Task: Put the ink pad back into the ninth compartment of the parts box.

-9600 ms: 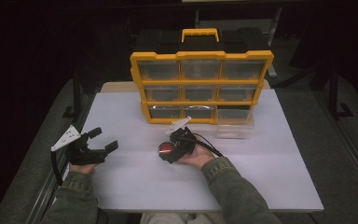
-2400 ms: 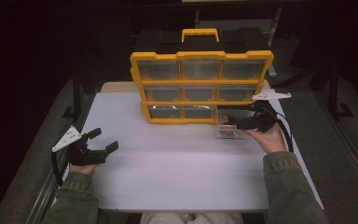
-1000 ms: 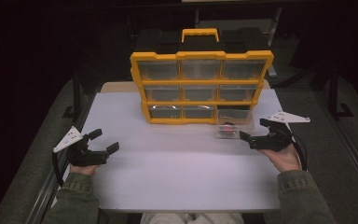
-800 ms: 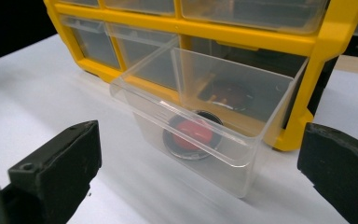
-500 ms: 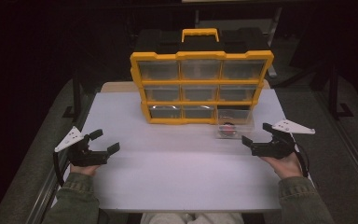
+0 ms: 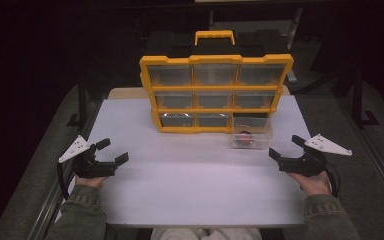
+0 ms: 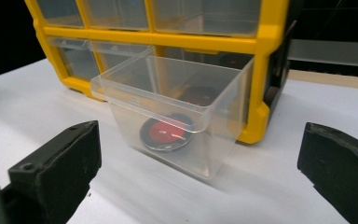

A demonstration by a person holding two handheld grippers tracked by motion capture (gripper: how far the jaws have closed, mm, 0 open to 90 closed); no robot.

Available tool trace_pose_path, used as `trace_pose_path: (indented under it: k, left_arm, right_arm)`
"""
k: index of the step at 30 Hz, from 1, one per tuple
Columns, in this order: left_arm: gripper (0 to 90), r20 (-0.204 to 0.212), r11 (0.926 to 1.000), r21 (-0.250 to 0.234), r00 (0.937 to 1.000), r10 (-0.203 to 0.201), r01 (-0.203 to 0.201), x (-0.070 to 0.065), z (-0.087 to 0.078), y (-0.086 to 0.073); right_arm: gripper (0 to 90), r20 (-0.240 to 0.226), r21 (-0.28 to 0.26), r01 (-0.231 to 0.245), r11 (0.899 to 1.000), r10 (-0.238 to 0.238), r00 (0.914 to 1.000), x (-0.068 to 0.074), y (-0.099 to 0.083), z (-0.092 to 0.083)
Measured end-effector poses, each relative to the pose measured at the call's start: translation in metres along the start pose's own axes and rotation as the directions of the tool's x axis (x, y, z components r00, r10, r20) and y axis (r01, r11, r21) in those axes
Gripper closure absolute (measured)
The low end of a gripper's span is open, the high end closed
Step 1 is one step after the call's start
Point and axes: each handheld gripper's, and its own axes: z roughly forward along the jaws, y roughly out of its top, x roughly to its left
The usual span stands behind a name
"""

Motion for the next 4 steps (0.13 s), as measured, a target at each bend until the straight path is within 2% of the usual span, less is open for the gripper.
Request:
trace_pose_path:
  k: [4]
  left_arm:
    - [0.0,0.001,1.0000,-0.005,1.0000,-0.003,0.003,0.0002,-0.0001,0.0005]
  right_arm:
    - [0.0,0.007,-0.023,0.003,1.000,-0.003,1.0000,-0.0006,0.0000,-0.0038]
